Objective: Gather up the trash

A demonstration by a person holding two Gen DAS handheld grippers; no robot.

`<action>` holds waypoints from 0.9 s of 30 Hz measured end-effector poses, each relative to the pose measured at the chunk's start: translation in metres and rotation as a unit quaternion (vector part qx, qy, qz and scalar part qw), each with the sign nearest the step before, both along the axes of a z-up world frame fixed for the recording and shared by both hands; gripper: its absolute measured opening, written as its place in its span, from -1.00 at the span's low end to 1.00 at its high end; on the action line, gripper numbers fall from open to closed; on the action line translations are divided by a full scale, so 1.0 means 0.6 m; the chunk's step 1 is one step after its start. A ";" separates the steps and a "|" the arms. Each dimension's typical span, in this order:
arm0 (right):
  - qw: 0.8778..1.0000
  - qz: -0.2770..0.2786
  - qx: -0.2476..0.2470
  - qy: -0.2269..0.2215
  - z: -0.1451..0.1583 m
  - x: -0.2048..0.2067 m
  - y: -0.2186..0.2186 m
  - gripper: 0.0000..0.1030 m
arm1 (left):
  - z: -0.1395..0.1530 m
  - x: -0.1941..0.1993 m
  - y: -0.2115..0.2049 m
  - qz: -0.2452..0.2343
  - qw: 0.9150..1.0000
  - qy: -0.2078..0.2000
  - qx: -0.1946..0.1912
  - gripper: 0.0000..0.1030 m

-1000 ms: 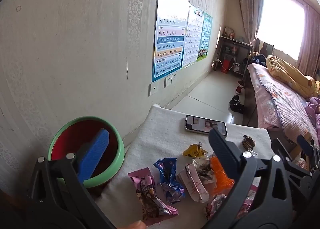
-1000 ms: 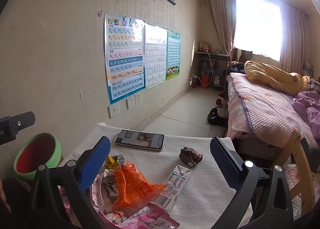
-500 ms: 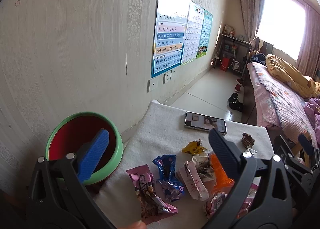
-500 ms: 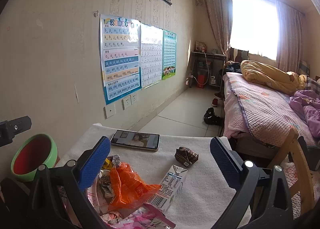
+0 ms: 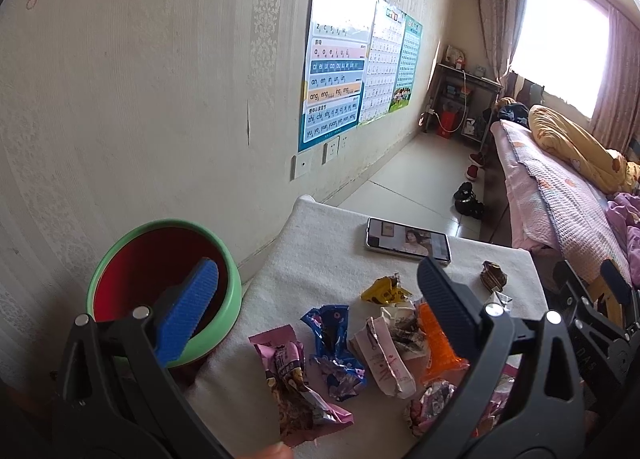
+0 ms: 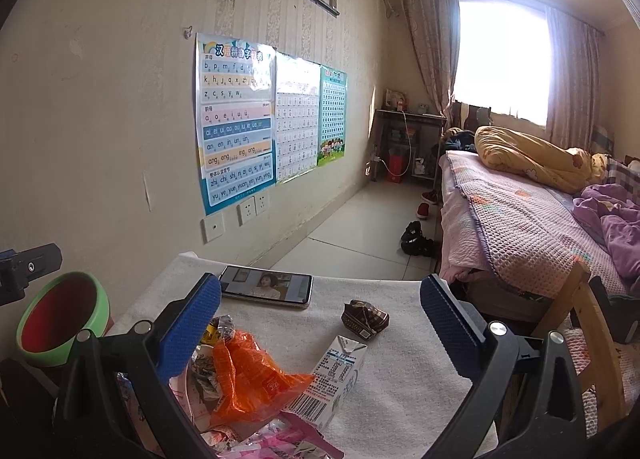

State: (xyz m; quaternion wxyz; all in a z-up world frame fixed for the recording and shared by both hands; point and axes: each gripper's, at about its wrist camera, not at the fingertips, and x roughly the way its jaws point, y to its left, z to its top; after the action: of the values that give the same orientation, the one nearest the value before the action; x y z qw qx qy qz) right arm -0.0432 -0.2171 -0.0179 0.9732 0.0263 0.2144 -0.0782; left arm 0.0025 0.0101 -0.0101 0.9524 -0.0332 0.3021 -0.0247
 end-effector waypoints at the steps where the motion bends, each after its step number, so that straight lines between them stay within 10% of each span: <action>1: 1.000 -0.001 -0.001 -0.002 0.001 -0.001 0.000 0.86 | 0.000 -0.001 -0.001 0.000 1.000 -0.001 0.001 0.90; 27: 1.000 -0.004 -0.007 -0.005 -0.002 -0.006 -0.005 0.86 | 0.015 -0.008 -0.011 0.001 1.000 -0.014 0.028 0.90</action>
State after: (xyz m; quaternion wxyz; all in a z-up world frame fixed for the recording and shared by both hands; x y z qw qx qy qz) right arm -0.0467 -0.2203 -0.0192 0.9741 0.0208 0.2090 -0.0833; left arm -0.0026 0.0034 -0.0010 0.9571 -0.0068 0.2894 -0.0161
